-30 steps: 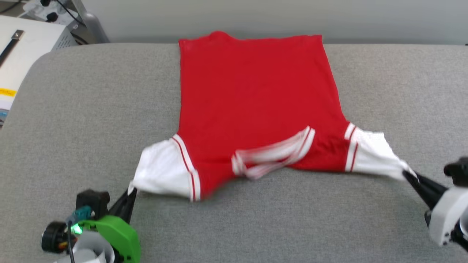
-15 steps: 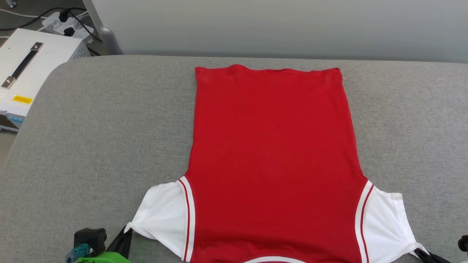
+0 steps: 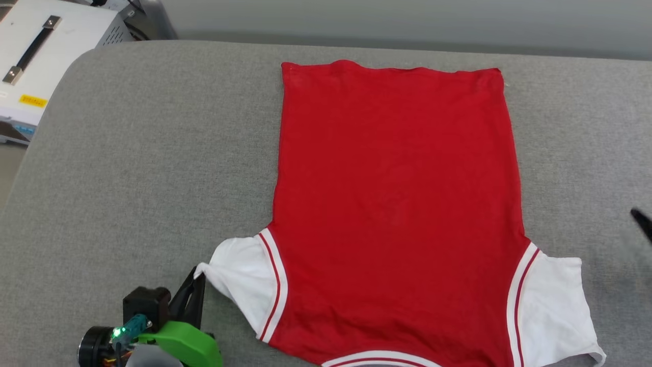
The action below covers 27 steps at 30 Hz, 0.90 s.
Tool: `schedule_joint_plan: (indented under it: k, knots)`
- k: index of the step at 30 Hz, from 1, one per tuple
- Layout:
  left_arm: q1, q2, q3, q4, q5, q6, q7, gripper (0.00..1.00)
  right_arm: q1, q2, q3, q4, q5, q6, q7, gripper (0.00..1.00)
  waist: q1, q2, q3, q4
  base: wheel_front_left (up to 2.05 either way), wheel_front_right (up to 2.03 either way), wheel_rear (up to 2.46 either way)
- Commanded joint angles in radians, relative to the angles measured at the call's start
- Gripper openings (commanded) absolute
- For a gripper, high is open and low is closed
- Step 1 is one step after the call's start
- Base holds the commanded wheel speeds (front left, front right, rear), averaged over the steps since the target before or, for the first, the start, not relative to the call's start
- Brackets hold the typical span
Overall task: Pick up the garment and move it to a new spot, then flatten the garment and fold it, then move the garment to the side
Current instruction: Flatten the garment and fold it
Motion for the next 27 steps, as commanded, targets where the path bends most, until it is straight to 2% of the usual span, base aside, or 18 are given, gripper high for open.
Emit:
schedule_joint_plan:
  k: [1,5,10,13,16,20,23,27]
  knots:
    - [-0.031,-0.012,0.009,-0.023,0.022,0.015,-0.006,0.0,-0.056,-0.007,-0.043,-0.023,-0.017,-0.002,0.014,1.0,0.0001,0.0,0.063,0.04,0.0,0.0,0.0]
    - [-0.067,-0.037,0.016,-0.084,0.07,0.032,-0.006,0.0,-0.203,-0.007,-0.126,-0.084,-0.054,-0.002,0.116,1.0,0.0001,0.0,0.136,0.086,0.0,0.0,0.0]
    - [-0.115,-0.078,0.014,-0.145,0.123,0.035,-0.006,0.0,-0.454,0.005,-0.136,-0.093,-0.093,-0.002,0.368,1.0,0.0001,0.0,0.236,0.151,0.0,0.0,0.0]
    - [-0.137,-0.1,0.011,-0.159,0.15,0.032,-0.006,0.0,-0.611,0.032,-0.103,-0.044,-0.1,-0.002,0.563,1.0,0.0001,0.0,0.283,0.186,0.0,0.0,0.0]
    - [-0.162,-0.126,0.007,-0.168,0.18,0.025,-0.006,0.0,-0.76,0.069,-0.062,0.044,-0.091,-0.002,0.804,1.0,0.0001,0.0,0.33,0.223,0.0,0.0,0.0]
    - [-0.198,-0.161,0.001,-0.174,0.211,0.008,-0.006,0.0,-0.919,0.126,-0.047,0.167,-0.134,-0.002,1.019,1.0,0.0001,0.0,0.385,0.266,0.0,0.0,0.0]
    - [-0.221,-0.187,0.002,-0.176,0.231,-0.005,-0.006,0.0,-0.995,0.167,-0.051,0.245,-0.186,-0.002,1.093,1.0,0.0001,0.0,0.423,0.292,0.0,0.0,0.0]
    - [-0.236,-0.222,0.013,-0.167,0.25,-0.022,-0.006,0.0,-1.026,0.208,-0.064,0.331,-0.244,-0.002,1.109,1.0,0.0001,0.0,0.456,0.318,0.0,0.0,0.0]
